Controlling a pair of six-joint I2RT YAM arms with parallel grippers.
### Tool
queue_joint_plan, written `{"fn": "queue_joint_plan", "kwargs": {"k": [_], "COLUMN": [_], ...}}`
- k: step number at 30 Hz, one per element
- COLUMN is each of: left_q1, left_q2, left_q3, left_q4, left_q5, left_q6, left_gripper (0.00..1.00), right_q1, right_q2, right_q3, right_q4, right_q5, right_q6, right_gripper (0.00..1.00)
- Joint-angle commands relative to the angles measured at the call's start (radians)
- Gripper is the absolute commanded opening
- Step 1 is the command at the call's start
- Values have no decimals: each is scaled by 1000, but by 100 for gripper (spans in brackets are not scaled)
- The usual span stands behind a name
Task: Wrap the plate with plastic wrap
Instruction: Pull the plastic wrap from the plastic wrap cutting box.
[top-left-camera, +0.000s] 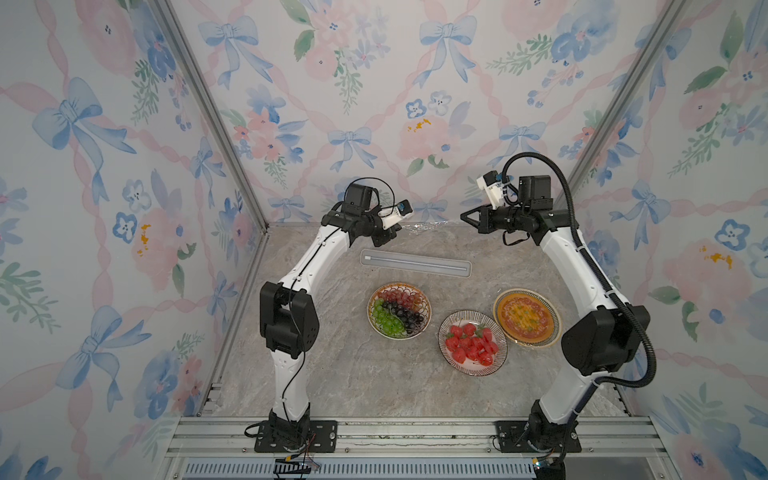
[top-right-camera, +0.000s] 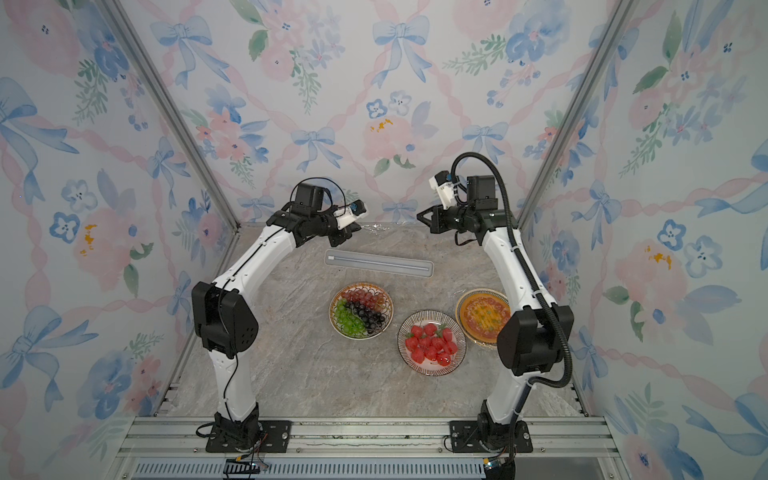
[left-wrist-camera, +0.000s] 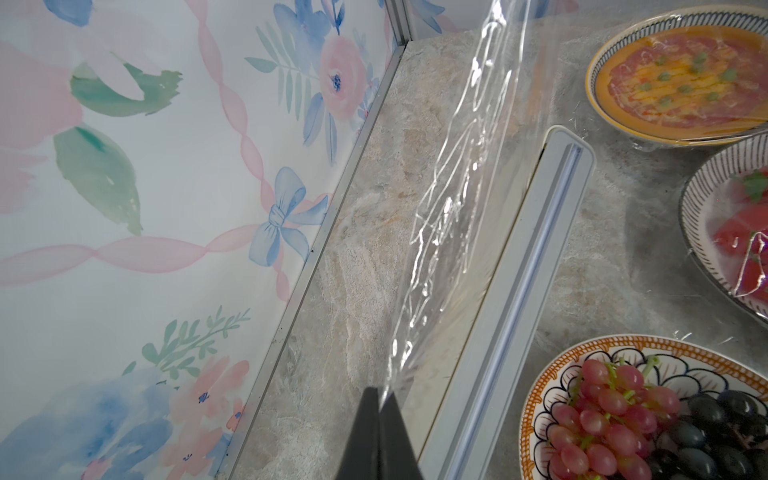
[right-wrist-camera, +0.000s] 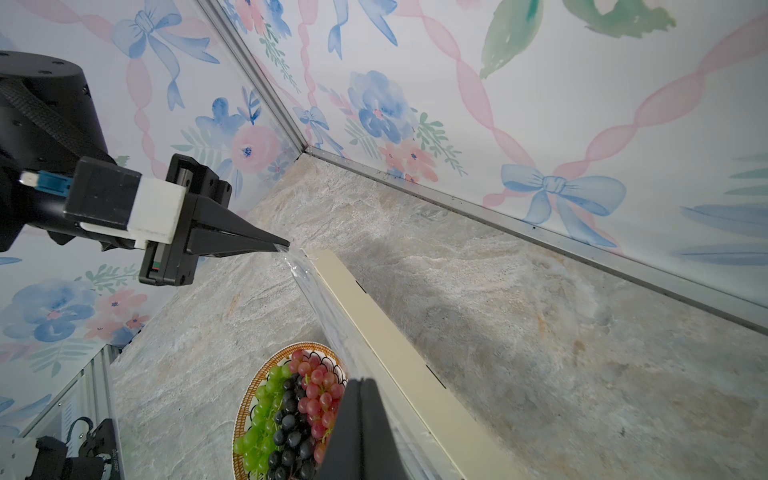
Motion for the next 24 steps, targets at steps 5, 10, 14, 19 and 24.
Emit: {"fn": "queue_joint_plan", "kwargs": {"k": [5, 10, 14, 19, 24], "left_q1": [6, 6, 6, 6, 7], "left_q2": [-53, -58, -58, -59, -62], "left_q3": [60, 77, 95, 125, 146], "left_q4": [24, 22, 21, 19, 16], "left_q5": [10, -8, -25, -34, -44], "left_q6": [-27, -30, -29, -31, -31], "left_gripper": [0, 0, 0, 0, 0], "right_q1": [-14, -14, -14, -12, -14], "right_q2": [-6, 0, 3, 5, 11], "right_q3": [68, 87, 100, 109, 121], "right_q4": [22, 29, 29, 34, 40], "right_q5": [-21, -24, -25, -25, -28], "right_q6": [19, 28, 30, 35, 45], "right_gripper": [0, 0, 0, 0, 0]}}
